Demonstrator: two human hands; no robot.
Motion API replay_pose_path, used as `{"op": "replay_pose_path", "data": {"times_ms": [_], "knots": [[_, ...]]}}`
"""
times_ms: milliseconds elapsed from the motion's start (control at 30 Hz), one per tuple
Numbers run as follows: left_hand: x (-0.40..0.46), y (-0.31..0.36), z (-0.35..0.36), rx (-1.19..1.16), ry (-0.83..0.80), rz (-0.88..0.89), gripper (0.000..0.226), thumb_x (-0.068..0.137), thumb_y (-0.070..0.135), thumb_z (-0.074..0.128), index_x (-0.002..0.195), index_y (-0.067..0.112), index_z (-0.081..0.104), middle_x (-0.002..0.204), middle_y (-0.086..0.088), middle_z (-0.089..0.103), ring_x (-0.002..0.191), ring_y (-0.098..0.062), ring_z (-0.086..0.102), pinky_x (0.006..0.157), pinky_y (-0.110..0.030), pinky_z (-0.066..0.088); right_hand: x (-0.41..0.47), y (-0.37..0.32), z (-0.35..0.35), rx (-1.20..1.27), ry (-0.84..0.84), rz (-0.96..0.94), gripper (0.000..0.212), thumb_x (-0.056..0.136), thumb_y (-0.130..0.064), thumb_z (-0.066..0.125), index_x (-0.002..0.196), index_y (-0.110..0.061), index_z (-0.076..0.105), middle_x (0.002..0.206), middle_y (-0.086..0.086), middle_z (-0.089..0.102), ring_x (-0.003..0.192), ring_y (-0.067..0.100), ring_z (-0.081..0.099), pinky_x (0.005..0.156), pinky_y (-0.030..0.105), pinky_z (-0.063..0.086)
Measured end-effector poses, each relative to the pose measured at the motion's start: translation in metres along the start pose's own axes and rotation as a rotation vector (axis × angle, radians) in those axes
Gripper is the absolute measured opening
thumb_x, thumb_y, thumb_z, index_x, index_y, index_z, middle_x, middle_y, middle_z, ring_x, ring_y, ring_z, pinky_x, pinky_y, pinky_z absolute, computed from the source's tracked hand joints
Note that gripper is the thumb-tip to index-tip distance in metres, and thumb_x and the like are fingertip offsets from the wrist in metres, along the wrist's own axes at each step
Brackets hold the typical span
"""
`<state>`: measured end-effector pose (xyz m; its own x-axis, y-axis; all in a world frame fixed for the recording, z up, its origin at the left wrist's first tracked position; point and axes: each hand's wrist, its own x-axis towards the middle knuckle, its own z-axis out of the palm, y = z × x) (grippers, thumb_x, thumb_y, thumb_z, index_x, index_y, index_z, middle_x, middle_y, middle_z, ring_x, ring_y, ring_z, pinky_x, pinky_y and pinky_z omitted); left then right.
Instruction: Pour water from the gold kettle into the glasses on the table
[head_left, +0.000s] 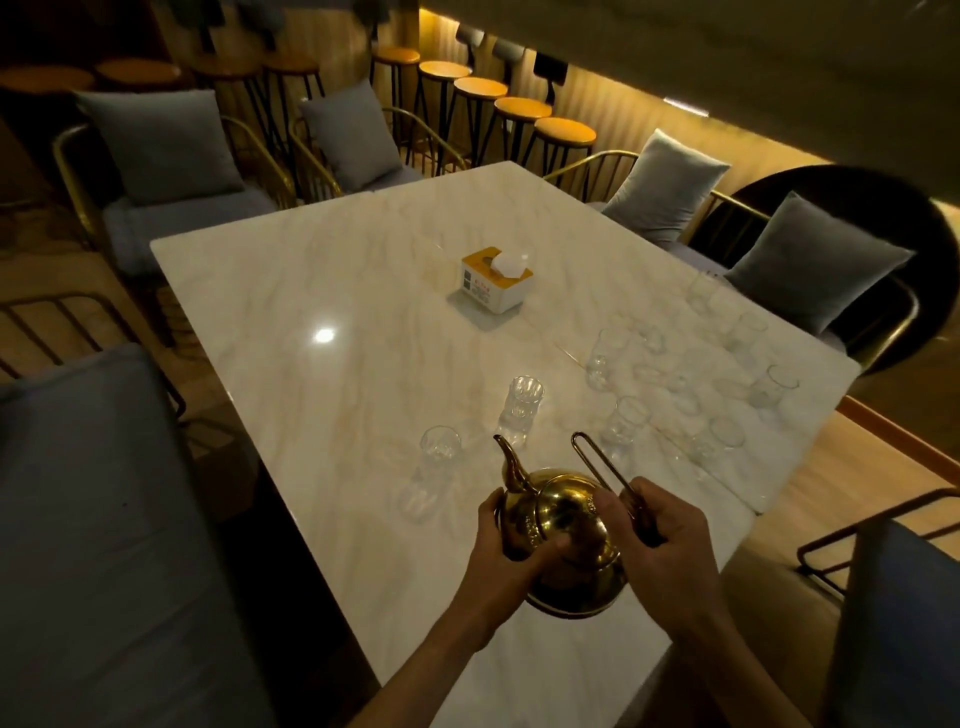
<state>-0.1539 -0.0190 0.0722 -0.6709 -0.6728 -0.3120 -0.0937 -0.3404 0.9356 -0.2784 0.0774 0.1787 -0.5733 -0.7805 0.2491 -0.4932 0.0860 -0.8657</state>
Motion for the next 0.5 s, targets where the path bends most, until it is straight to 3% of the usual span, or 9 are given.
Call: {"op": "replay_pose_path", "data": {"times_ms": [167,300,500], "knots": [[-0.003,0.009,0.021,0.0,0.036,0.044,0.104,0.054,0.067,0.084,0.139,0.05,0.028,0.138,0.022,0.046,0.124,-0.005,0.053,0.096,-0.023,0.054,0.005,-0.001,-0.022,-0.003,-0.065,-0.042,0.019,0.086,-0.033,0.057,0.07,-0.022,0.056,0.063,-0.018,0.062,0.063,0.003,0.062,0.06,0.011,0.05],[0.0,0.01,0.035,-0.003,0.109,0.073,0.103,0.059,0.065,0.083,0.146,0.044,0.031,0.142,0.019,0.047,0.127,-0.006,0.053,0.101,-0.029,0.053,0.015,0.003,-0.034,-0.023,-0.15,-0.099,0.016,0.089,-0.033,0.053,0.074,-0.027,0.052,0.062,-0.026,0.061,0.062,-0.005,0.062,0.057,0.007,0.047],[0.006,0.017,0.038,0.009,0.183,0.1,0.095,0.067,0.058,0.083,0.146,0.043,0.034,0.141,0.017,0.052,0.126,-0.006,0.056,0.1,-0.028,0.054,0.036,0.021,-0.033,-0.053,-0.177,-0.231,0.016,0.097,-0.038,0.05,0.081,-0.037,0.047,0.071,-0.028,0.062,0.06,-0.001,0.062,0.052,0.007,0.044]]}}
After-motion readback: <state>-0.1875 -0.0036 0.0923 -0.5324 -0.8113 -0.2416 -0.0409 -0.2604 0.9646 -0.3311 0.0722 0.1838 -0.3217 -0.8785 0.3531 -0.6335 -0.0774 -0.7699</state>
